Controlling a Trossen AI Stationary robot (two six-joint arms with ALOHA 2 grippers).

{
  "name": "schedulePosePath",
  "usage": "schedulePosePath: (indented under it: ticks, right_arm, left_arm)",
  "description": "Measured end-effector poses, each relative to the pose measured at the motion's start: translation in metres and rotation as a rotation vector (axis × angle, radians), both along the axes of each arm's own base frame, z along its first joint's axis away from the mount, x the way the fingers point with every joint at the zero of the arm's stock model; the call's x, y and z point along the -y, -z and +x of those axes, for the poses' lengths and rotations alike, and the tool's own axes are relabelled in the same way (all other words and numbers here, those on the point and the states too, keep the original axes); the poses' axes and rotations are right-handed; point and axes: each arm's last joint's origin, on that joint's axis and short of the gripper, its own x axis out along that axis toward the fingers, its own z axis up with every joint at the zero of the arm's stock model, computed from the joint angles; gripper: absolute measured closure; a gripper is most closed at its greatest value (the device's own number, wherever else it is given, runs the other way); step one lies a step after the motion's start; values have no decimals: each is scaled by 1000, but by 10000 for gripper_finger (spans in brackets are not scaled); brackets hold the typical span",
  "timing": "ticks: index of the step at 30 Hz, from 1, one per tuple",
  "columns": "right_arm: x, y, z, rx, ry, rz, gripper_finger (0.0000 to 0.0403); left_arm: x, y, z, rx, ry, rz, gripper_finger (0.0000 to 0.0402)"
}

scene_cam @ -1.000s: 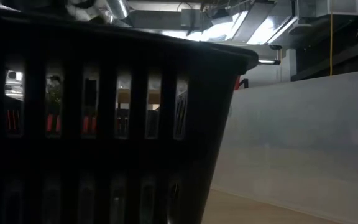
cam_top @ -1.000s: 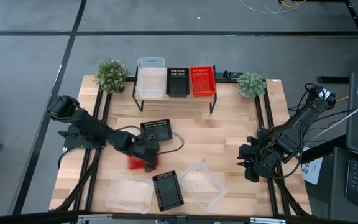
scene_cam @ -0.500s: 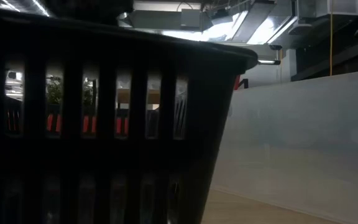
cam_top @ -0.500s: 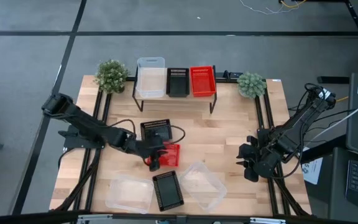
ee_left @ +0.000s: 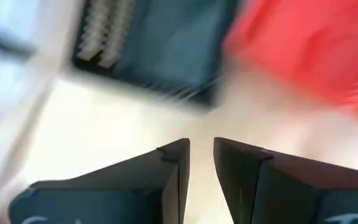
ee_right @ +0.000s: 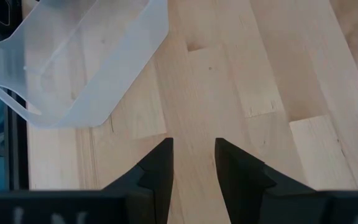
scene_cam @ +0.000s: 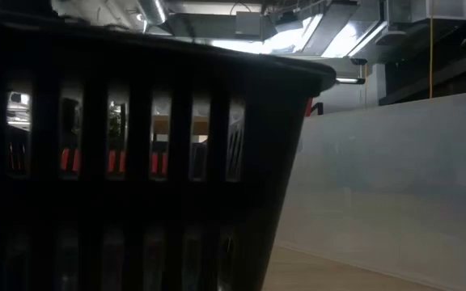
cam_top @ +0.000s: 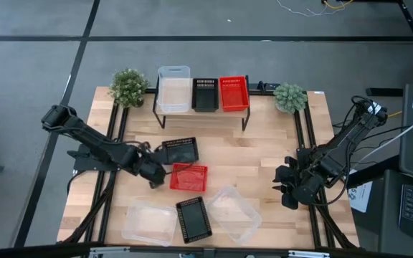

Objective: Stack baskets on shelf by color
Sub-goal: Stack the right transparent bin on top of the transparent bin on the shelf

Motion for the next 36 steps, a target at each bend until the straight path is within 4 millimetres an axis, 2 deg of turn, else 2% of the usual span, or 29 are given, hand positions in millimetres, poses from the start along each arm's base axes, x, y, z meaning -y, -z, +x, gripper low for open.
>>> schedulePosePath:
  ticks: [4,12,20,24,28,31,36]
  right_arm:
    - [0,0,0,1,0,0,286]
    - [0,0,0,1,0,0,286]
    - [0,0,0,1,0,0,286]
    - [0,0,1,20,8,-12,286]
    - [-3,-4,8,147,14,-63,286]
    - [-13,-6,17,223,-87,-77,286]
    - [-30,-9,41,344,-217,-122,286]
  left_arm:
    - [-14,10,1,-97,-103,52,336]
    - [-30,10,15,-7,-176,85,336]
    - [-41,10,18,-8,-202,96,336]
    - [-40,10,18,-17,-180,97,336]
    - [-35,10,17,-22,-152,79,336]
    - [-26,7,14,-5,-115,71,336]
    - [-8,-9,-1,85,-38,74,336]
